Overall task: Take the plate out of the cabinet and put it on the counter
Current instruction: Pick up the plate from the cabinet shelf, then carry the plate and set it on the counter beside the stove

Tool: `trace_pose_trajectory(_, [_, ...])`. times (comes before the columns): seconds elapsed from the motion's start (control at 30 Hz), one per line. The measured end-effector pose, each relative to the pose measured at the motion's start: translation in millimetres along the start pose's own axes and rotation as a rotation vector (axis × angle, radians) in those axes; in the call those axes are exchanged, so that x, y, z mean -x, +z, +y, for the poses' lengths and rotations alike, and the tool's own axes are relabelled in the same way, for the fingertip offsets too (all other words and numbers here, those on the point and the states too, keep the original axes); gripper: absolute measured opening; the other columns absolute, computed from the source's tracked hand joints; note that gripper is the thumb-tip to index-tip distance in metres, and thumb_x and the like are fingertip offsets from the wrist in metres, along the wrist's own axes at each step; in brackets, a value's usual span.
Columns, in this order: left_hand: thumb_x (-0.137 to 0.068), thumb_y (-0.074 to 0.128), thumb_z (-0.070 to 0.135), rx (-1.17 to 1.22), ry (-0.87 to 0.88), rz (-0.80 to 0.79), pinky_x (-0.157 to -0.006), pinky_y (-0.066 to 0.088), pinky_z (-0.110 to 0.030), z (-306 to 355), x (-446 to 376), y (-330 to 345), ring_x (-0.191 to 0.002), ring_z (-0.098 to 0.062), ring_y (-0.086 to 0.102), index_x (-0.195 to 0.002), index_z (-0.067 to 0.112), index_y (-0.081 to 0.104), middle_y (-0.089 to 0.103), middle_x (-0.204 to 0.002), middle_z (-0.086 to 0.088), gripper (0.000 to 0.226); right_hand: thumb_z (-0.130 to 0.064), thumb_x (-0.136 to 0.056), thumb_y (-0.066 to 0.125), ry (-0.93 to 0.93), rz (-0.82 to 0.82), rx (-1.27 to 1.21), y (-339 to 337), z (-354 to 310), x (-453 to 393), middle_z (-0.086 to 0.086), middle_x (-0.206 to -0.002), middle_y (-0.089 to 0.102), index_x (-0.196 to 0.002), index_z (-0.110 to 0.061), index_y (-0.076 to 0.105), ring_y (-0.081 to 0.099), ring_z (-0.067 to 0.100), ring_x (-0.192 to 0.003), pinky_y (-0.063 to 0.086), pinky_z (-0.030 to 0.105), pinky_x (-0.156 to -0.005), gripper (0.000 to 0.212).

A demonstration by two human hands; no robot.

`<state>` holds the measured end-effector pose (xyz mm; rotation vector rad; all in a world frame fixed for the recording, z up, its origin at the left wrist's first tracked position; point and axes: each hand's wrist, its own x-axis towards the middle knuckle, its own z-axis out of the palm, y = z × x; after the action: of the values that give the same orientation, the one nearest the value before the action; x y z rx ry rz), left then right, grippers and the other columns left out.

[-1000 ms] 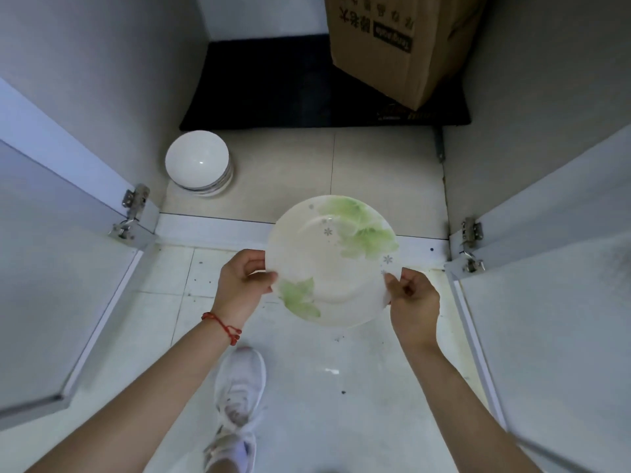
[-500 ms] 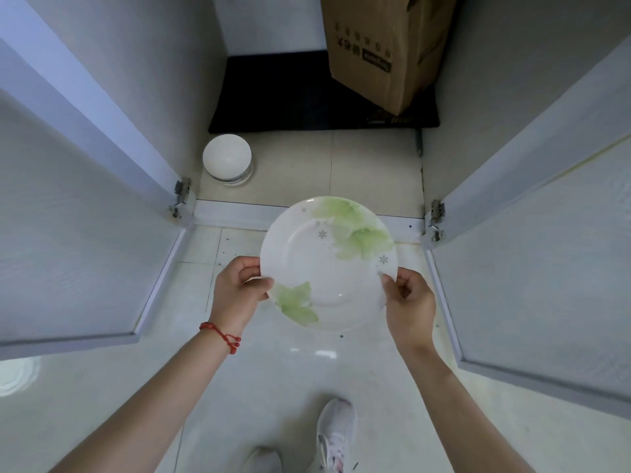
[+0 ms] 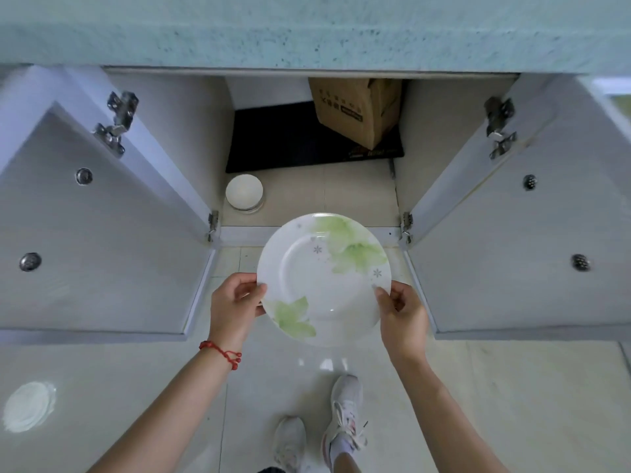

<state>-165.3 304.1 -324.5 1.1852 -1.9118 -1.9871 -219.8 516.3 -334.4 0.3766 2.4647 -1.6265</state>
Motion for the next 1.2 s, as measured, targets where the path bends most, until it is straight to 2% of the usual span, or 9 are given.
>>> trace_pose_trajectory(0.13, [-0.081, 0.058, -0.003, -0.012, 0.024, -0.004, -0.048, 0.055, -0.017, 37.3, 30.8, -10.6, -0.068, -0.025, 0.061, -0.073, 0.013, 0.06, 0.064, -0.076, -0.01, 0.018, -0.014, -0.087, 0.058, 0.025, 0.018, -0.03, -22.5, -38.4, 25.7, -0.002, -0.055, 0.039, -0.07, -0.013, 0.052, 0.035, 0.005, -0.044, 0.03, 0.013, -0.041, 0.018])
trace_pose_trajectory(0.4, [-0.079, 0.06, -0.003, -0.023, 0.081, -0.033, -0.046, 0.053, -0.015, 105.9, 94.6, -27.5, -0.066, -0.021, 0.061, -0.07, 0.018, 0.06, 0.065, -0.074, -0.006, 0.023, -0.011, -0.086, 0.059, 0.047, 0.068, -0.096, -72.5, -109.9, 85.2, 0.009, -0.068, 0.051, -0.08, -0.005, 0.058, 0.043, 0.014, -0.06, 0.036, 0.019, -0.05, 0.009])
trace_pose_trajectory(0.5, [-0.079, 0.06, -0.002, -0.026, 0.085, -0.057, -0.046, 0.052, -0.014, 128.8, 118.1, -29.5, -0.064, -0.018, 0.06, -0.07, 0.019, 0.06, 0.065, -0.073, -0.005, 0.023, -0.011, -0.086, 0.058, 0.037, 0.108, -0.096, -94.9, -130.7, 106.2, 0.005, -0.064, 0.051, -0.08, -0.009, 0.059, 0.042, 0.006, -0.051, 0.035, 0.011, -0.045, 0.007])
trace_pose_trajectory(0.57, [-0.079, 0.06, -0.002, -0.029, 0.094, -0.087, -0.046, 0.052, -0.014, 143.5, 133.6, -28.7, -0.064, -0.018, 0.06, -0.071, 0.017, 0.06, 0.065, -0.074, -0.006, 0.021, -0.011, -0.085, 0.059, 0.028, 0.141, -0.095, -110.0, -141.6, 117.5, 0.005, -0.064, 0.052, -0.082, -0.009, 0.061, 0.042, 0.01, -0.052, 0.036, 0.01, -0.044, 0.005])
trace_pose_trajectory(0.73, [-0.079, 0.06, -0.003, -0.024, 0.116, -0.172, -0.049, 0.054, -0.016, 173.9, 168.1, -22.2, -0.068, -0.021, 0.063, -0.073, 0.015, 0.06, 0.067, -0.077, -0.007, 0.019, -0.011, -0.084, 0.06, 0.034, 0.209, -0.114, -148.5, -165.2, 139.9, -0.002, -0.061, 0.055, -0.081, -0.01, 0.061, 0.047, 0.0, -0.047, 0.037, 0.008, -0.045, 0.003])
trace_pose_trajectory(0.87, [-0.08, 0.059, -0.003, -0.026, 0.128, -0.235, -0.05, 0.055, -0.017, 194.7, 189.4, -5.1, -0.07, -0.024, 0.064, -0.076, 0.014, 0.061, 0.068, -0.08, -0.009, 0.017, -0.012, -0.084, 0.061, 0.043, 0.269, -0.179, -181.9, -179.1, 151.3, -0.002, -0.065, 0.059, -0.075, -0.02, 0.059, 0.052, 0.011, -0.058, 0.041, 0.011, -0.05, 0.012])
trace_pose_trajectory(1.03, [-0.081, 0.059, -0.002, -0.042, 0.152, -0.312, -0.049, 0.054, -0.015, 217.6, 213.6, 31.4, -0.068, -0.021, 0.064, -0.077, 0.014, 0.06, 0.068, -0.081, -0.01, 0.016, -0.012, -0.084, 0.061, 0.05, 0.318, -0.23, -229.1, -186.4, 156.3, -0.001, -0.07, 0.064, -0.082, -0.017, 0.063, 0.058, 0.016, -0.066, 0.047, 0.026, -0.064, 0.006])
trace_pose_trajectory(1.13, [-0.081, 0.06, -0.001, -0.058, 0.167, -0.358, -0.051, 0.055, -0.016, 225.8, 228.1, 60.9, -0.069, -0.019, 0.066, -0.081, 0.012, 0.061, 0.068, -0.083, -0.012, 0.012, -0.012, -0.084, 0.062, 0.061, 0.34, -0.25, -261.3, -182.9, 151.2, -0.002, -0.067, 0.062, -0.084, -0.012, 0.065, 0.056, 0.013, -0.063, 0.045, 0.021, -0.059, 0.003])
trace_pose_trajectory(1.2, [-0.081, 0.06, 0.0, -0.065, 0.175, -0.382, -0.052, 0.056, -0.018, 229.2, 239.0, 82.8, -0.073, -0.024, 0.066, -0.083, 0.01, 0.061, 0.068, -0.085, -0.013, 0.011, -0.012, -0.084, 0.062, 0.06, 0.354, -0.248, -284.6, -179.1, 146.6, -0.004, -0.066, 0.061, -0.086, -0.009, 0.065, 0.054, 0.003, -0.057, 0.043, 0.011, -0.053, 0.005])
